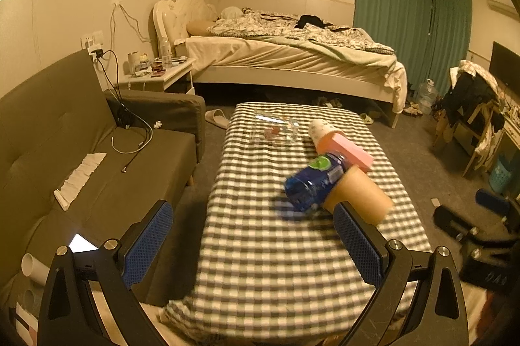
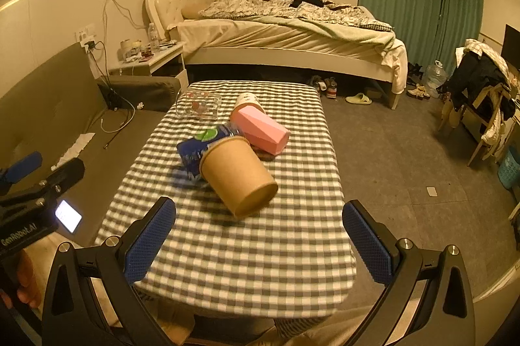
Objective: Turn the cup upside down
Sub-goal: 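Grasp the white leaf-print paper cup with the right tool and lift it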
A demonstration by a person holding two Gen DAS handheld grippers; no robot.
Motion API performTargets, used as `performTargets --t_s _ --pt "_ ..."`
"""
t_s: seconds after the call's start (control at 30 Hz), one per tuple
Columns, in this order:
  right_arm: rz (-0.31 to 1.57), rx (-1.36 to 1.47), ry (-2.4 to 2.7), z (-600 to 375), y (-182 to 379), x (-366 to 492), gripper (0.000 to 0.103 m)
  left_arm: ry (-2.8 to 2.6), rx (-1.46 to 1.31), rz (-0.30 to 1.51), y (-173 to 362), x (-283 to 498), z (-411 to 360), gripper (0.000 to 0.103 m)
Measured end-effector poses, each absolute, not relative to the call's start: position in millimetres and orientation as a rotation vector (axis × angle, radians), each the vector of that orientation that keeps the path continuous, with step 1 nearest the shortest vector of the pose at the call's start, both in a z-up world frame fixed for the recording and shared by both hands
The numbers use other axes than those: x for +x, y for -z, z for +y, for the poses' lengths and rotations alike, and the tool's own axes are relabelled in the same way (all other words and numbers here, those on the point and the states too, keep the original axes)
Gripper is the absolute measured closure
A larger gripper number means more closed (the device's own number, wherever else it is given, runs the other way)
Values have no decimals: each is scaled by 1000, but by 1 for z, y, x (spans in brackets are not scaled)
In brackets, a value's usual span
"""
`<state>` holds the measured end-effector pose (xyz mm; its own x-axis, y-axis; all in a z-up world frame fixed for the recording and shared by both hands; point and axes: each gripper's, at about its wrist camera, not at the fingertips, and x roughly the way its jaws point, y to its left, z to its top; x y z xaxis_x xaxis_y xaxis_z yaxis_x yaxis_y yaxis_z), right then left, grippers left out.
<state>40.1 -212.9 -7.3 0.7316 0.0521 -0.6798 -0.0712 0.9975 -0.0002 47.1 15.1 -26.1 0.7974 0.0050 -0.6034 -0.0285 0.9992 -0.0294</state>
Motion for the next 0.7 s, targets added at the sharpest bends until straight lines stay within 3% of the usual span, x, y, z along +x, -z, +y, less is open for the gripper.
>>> performTargets --t_s 0.37,0.7 --pt "810 -74 -68 -197 -9 200 0 -28 0 658 39 154 29 1" --pt "1075 -182 -106 -165 83 353 1 -67 -46 788 88 219 54 1"
